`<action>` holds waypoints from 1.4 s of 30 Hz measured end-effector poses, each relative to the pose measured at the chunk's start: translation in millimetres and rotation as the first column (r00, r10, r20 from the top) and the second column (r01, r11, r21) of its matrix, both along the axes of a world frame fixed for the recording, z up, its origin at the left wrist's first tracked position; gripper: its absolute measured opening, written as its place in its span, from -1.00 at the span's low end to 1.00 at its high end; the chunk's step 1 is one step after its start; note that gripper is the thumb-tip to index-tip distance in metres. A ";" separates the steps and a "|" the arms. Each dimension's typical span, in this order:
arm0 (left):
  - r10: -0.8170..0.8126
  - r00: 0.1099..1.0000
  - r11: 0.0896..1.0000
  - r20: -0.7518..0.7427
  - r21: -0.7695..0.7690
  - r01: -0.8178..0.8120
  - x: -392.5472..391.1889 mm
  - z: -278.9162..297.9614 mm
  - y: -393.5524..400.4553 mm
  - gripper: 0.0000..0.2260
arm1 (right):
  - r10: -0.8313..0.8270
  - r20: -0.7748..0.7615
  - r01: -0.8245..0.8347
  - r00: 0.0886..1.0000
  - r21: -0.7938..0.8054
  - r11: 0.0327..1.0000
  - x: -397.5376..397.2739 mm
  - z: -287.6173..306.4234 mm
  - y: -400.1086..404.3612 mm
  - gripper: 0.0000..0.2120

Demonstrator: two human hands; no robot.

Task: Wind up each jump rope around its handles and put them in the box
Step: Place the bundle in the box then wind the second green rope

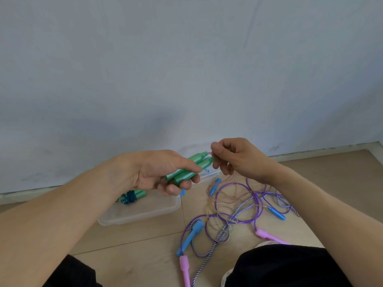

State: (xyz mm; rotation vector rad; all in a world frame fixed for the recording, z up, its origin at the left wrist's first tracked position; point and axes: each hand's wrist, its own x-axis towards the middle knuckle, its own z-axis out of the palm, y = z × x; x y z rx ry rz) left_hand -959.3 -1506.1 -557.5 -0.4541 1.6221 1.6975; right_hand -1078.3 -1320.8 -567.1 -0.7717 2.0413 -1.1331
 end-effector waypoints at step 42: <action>0.497 0.823 0.865 -0.277 0.235 -0.444 5.7 9.3 18.6 -0.74 | -0.082 -0.316 0.056 0.945 -0.090 0.994 37.7 -7.2 -31.4 -0.82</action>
